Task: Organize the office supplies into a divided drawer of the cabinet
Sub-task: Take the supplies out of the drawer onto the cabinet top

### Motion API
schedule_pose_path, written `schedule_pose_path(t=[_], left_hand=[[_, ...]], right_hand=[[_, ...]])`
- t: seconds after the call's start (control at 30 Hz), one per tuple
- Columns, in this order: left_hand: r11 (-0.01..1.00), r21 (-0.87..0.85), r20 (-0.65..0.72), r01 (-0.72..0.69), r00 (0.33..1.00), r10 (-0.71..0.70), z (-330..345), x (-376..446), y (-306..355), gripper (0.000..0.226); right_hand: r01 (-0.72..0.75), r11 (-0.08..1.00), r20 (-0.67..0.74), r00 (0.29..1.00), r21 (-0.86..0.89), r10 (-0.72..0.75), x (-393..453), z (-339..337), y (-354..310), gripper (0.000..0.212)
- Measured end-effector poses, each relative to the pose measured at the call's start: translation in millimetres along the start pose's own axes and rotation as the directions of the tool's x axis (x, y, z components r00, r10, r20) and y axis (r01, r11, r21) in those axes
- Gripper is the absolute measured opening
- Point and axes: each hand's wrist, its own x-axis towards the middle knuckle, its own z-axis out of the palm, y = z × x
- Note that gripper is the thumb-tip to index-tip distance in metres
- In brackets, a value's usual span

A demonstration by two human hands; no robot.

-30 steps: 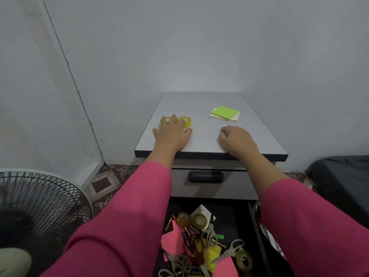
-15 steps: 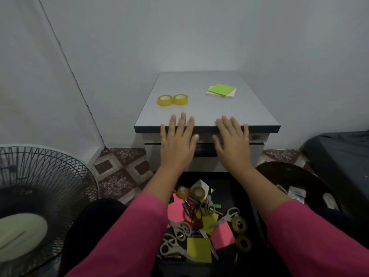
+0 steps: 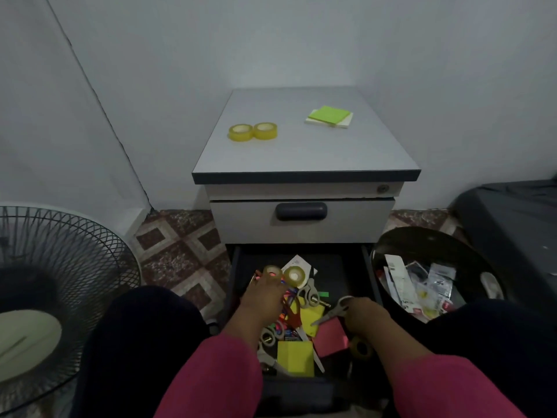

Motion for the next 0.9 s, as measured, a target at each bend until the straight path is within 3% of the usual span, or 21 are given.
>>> schedule_pose_path(t=[0.2, 0.37, 0.5, 0.73, 0.9], left_hand=[[0.998, -0.019, 0.054, 0.066, 0.996, -0.064, 13, -1, -11, 0.049], [0.995, -0.021, 0.077, 0.099, 0.992, -0.097, 14, 3, -10, 0.049], [0.998, -0.031, 0.099, 0.056, 0.994, -0.052, 18, 4, -3, 0.048], [0.998, -0.026, 0.232, -0.054, 0.971, 0.058, 16, 2, 1, 0.026], [0.997, 0.069, 0.340, -0.045, 0.940, 0.019, 16, -8, 1, 0.039]], right_hand=[[-0.022, 0.984, 0.015, 1.000, -0.179, 0.025, 17, 24, 0, 0.057], [-0.018, 0.982, -0.026, 1.000, -0.187, 0.013, 21, 31, 0, 0.046], [0.003, 0.980, -0.035, 0.999, -0.201, -0.010, 25, 32, 2, 0.043], [-0.028, 0.973, -0.096, 0.995, -0.228, 0.006, 26, 40, 2, 0.039], [-0.020, 0.976, -0.102, 0.995, -0.216, -0.003, 29, 42, 4, 0.037]])
